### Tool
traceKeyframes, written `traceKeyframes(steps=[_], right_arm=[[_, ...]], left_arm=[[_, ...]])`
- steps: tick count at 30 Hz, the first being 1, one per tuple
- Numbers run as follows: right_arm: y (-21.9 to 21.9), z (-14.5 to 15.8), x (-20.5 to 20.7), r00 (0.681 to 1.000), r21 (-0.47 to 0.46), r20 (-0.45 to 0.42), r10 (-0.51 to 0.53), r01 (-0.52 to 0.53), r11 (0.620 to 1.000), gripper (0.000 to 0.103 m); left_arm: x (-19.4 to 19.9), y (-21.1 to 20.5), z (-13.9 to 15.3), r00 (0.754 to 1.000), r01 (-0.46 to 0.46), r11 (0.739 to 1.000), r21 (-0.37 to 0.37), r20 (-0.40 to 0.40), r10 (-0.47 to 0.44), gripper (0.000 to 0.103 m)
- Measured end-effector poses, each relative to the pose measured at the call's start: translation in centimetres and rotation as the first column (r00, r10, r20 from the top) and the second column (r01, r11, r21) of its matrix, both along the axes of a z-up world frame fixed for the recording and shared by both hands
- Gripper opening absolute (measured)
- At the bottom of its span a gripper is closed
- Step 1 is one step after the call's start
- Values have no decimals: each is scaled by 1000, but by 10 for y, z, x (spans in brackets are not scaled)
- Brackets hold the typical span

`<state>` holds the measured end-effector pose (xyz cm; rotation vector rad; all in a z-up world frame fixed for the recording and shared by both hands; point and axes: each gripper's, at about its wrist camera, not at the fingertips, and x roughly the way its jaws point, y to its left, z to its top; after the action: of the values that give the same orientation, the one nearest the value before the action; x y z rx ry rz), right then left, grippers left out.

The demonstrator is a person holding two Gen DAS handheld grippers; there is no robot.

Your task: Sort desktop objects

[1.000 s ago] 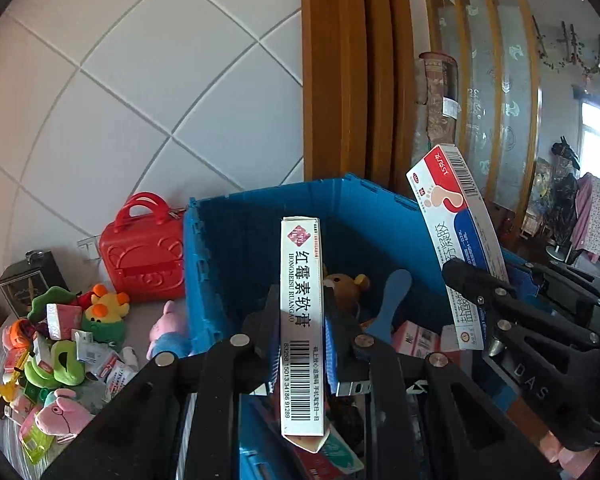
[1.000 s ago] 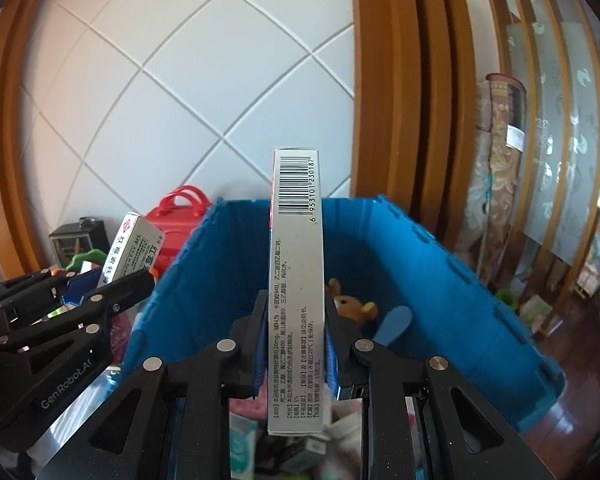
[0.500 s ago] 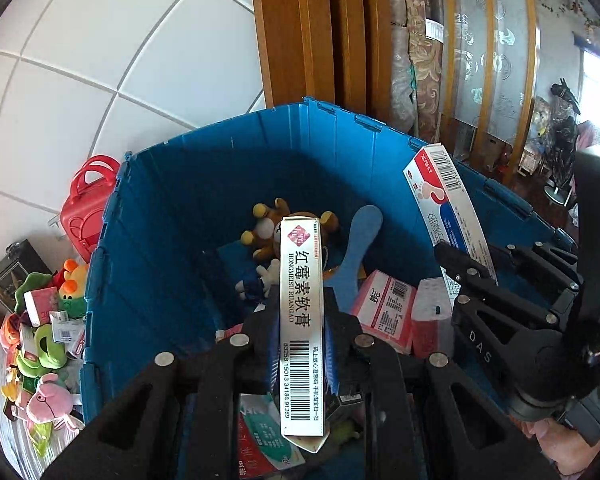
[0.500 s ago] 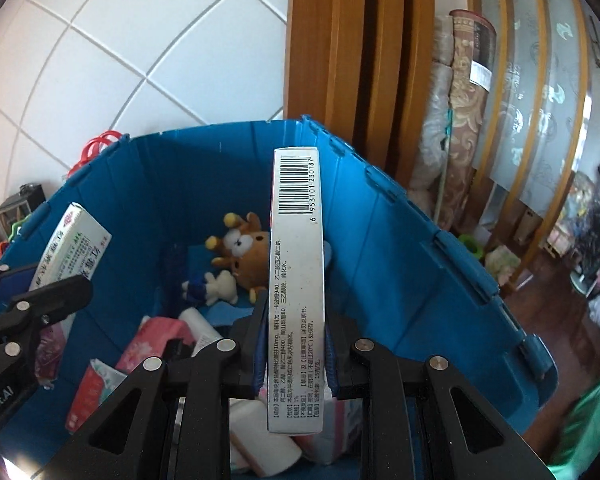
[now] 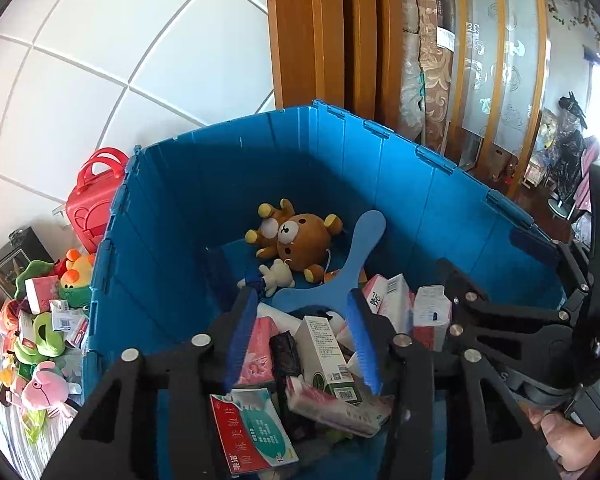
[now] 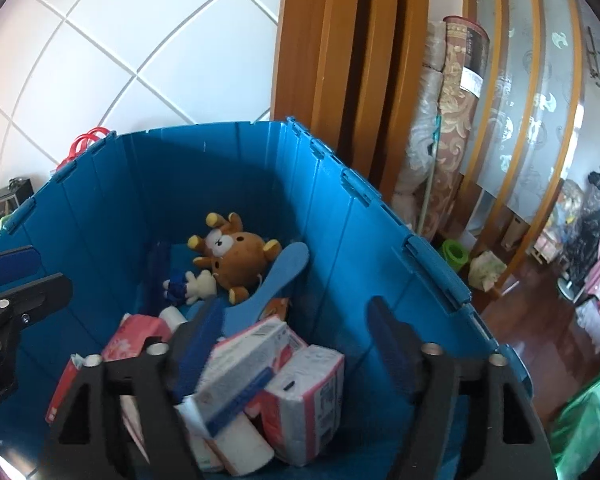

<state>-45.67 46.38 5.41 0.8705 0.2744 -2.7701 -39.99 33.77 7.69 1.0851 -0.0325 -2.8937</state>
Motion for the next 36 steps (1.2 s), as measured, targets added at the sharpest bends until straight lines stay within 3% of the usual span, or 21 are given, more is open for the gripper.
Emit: traceKeyframes(steps=[2,5,8,11,14,19,36], right_arm=[[2,5,6,1000,-1,-24,-6,6,1000,100],[6,13,13,999,-15,-38,0,-1,1000,103],[6,18,20,999,-18,-36,7,-7,1000,103],[4,21,30,999,-29,-29,25,-26,999,103],[1,26,45,998,-40,-34,48,-49,998,103],[-11,35,68,995,-44,-47,88,-90,995,103],[-36,38,93,992,-49,-19,125,-126,991,103]], left_arm=[[8,-2,5,999,-22,1000,-19,-28,21,58],[23,-7,15,995,-47,998,-30,-86,45,60],[39,-18,24,989,-65,998,-5,-134,64,60],[56,-28,32,980,-92,996,17,-175,94,73],[70,-36,37,971,-114,993,36,-206,119,74],[83,-47,37,971,-133,990,56,-193,141,81],[113,-69,31,963,-208,978,25,-170,209,83]])
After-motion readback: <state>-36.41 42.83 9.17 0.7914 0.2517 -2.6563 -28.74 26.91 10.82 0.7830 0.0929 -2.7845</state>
